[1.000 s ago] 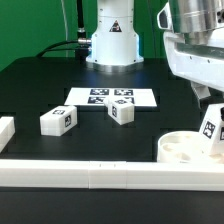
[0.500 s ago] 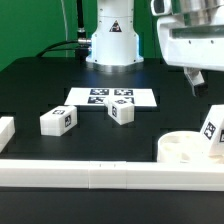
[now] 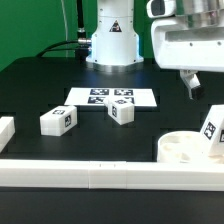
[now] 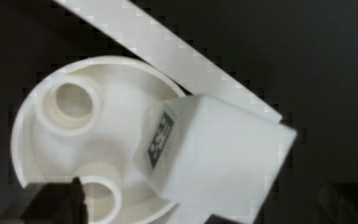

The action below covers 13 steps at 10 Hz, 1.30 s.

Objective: Assemble stool

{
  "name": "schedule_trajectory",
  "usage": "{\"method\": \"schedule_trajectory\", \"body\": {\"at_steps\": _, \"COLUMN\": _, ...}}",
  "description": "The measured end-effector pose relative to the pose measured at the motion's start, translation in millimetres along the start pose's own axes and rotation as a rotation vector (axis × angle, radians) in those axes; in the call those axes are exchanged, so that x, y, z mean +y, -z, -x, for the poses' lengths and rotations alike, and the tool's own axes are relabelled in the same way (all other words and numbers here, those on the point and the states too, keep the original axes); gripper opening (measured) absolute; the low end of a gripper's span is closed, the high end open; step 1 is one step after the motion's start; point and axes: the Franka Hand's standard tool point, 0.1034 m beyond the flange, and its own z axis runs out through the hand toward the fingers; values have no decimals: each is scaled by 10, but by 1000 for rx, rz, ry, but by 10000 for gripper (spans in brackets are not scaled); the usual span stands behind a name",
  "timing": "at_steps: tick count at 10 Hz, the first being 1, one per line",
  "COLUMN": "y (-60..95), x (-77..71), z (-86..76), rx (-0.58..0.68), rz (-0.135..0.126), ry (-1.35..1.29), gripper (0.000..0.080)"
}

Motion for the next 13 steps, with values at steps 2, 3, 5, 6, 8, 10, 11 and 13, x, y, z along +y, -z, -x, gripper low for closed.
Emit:
{"method": "schedule_trajectory", "body": {"at_steps": 2, "y": 25, "x": -27, "z": 7, "rx": 6, "rz": 22, "ry": 244, "gripper": 649}}
{"method": "schedule_trajectory", "body": {"at_steps": 3, "y": 24, "x": -35, "z": 7, "rx": 5, "rz": 28, "ry": 378, "gripper": 649}}
{"method": "schedule_trajectory", "body": {"at_steps": 5, "y": 29, "x": -32, "z": 21, "rx": -9, "rz": 36, "ry": 526, "gripper": 649}}
{"method": "schedule_trajectory", "body": {"at_steps": 6, "y": 27, "x": -28, "z": 19, "rx": -11, "rz": 37, "ry": 586, "gripper": 649}}
{"method": "schedule_trajectory", "body": {"at_steps": 8, "y": 23, "x": -28, "z": 18, "rx": -7, "rz": 44, "ry": 741, "gripper": 649}}
{"method": "schedule_trajectory", "body": {"at_steps": 10, "y": 5, "x": -63, "z": 36, "rx": 26, "rz": 73, "ry": 1025, "gripper": 649}}
{"method": "schedule_trajectory", "body": {"at_steps": 11, "y": 4, "x": -56, "z": 27, "rx": 21, "rz": 79, "ry": 1133, "gripper": 649}}
{"method": "schedule_trajectory", "body": {"at_steps": 13, "y": 20, "x": -74, "z": 17, "rx": 10, "rz": 91, "ry": 1331, "gripper": 649}}
